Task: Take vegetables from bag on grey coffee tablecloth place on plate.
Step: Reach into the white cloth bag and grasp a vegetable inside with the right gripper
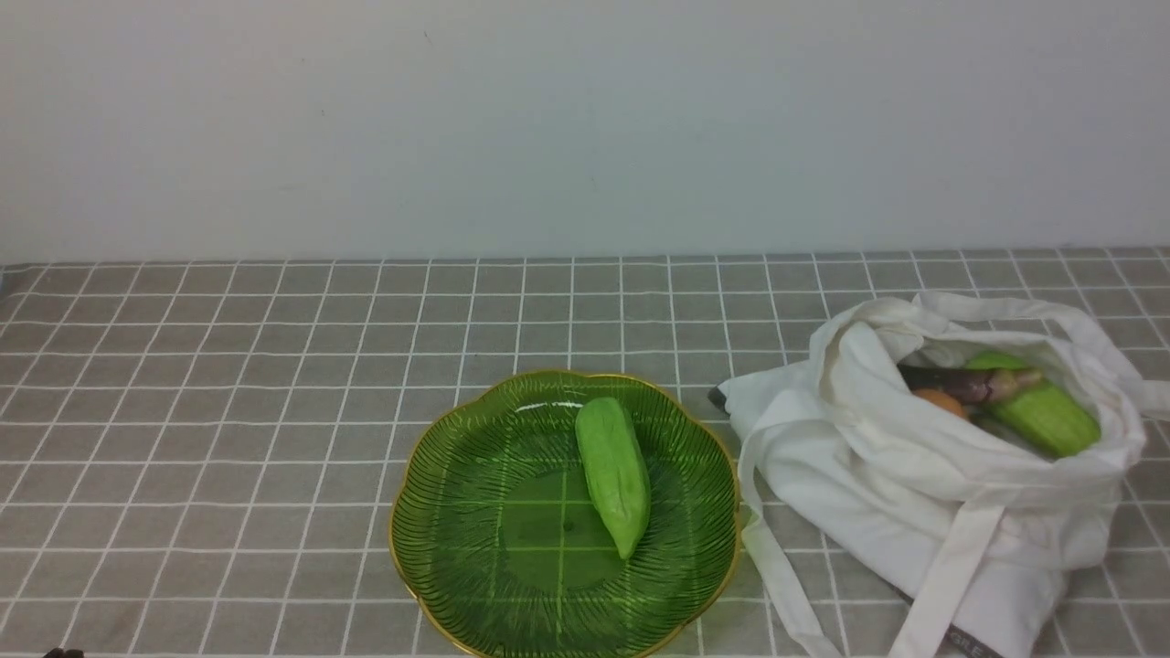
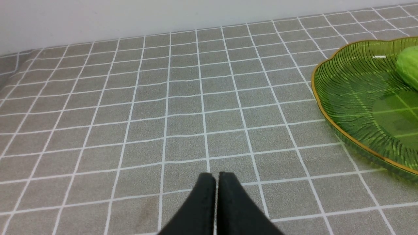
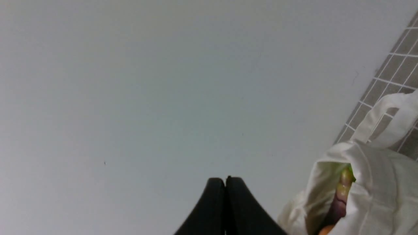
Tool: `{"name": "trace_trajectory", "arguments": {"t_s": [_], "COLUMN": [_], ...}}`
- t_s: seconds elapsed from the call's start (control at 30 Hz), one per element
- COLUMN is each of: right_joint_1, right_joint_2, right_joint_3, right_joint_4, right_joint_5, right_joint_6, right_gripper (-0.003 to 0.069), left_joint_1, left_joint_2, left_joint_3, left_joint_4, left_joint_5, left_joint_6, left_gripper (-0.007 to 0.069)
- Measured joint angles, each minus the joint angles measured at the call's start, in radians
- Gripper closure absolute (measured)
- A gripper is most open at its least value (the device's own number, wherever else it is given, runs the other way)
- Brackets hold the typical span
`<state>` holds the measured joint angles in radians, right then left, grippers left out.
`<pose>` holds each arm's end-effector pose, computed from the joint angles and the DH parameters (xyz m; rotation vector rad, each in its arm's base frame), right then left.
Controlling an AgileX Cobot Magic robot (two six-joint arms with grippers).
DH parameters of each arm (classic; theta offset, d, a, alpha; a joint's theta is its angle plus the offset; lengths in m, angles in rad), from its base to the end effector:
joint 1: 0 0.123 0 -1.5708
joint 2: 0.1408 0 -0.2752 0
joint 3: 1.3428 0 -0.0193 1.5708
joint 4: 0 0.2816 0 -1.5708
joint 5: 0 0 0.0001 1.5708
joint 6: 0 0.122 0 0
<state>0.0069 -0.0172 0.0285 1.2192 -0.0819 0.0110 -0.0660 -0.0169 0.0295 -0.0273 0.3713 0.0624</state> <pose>0.1273 -0.0084 0.2101 0.9362 1.2219 0.9409 0.1226 -0.0093 0.1615 0.1029 1.8646 -0.0293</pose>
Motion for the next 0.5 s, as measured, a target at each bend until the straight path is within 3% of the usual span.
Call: {"name": "trace_trajectory", "arguments": {"t_s": [0.13,0.27,0.37,0.5], "right_joint_1": [0.000,0.000,0.000,0.000], "right_joint_2": [0.000,0.059,0.275,0.536], "right_joint_3": [-0.037,-0.261,-0.518,-0.717], "right_joint_4": [0.044,-0.101,-0.263,-0.442], "right_joint_5": [-0.019,0.134,0.379,0.668], "right_joint_6": [-0.034,-0.198,-0.316,-0.338], "right_gripper": [0.0670,0.0670,0.0670,0.0670], "left_joint_1": [0.000,0.000,0.000,0.000], "left_joint_2": [0.000,0.000,0.000,0.000], "left_joint_3": [0.000,0.000,0.000,0.000], "left_joint_4": [0.000,0.000,0.000,0.000], "left_joint_5": [0.000,0.000,0.000,0.000], "left_joint_6": [0.000,0.000,0.000,0.000], "left_gripper": [0.0629,0.0629,0.0629,0.0629]}}
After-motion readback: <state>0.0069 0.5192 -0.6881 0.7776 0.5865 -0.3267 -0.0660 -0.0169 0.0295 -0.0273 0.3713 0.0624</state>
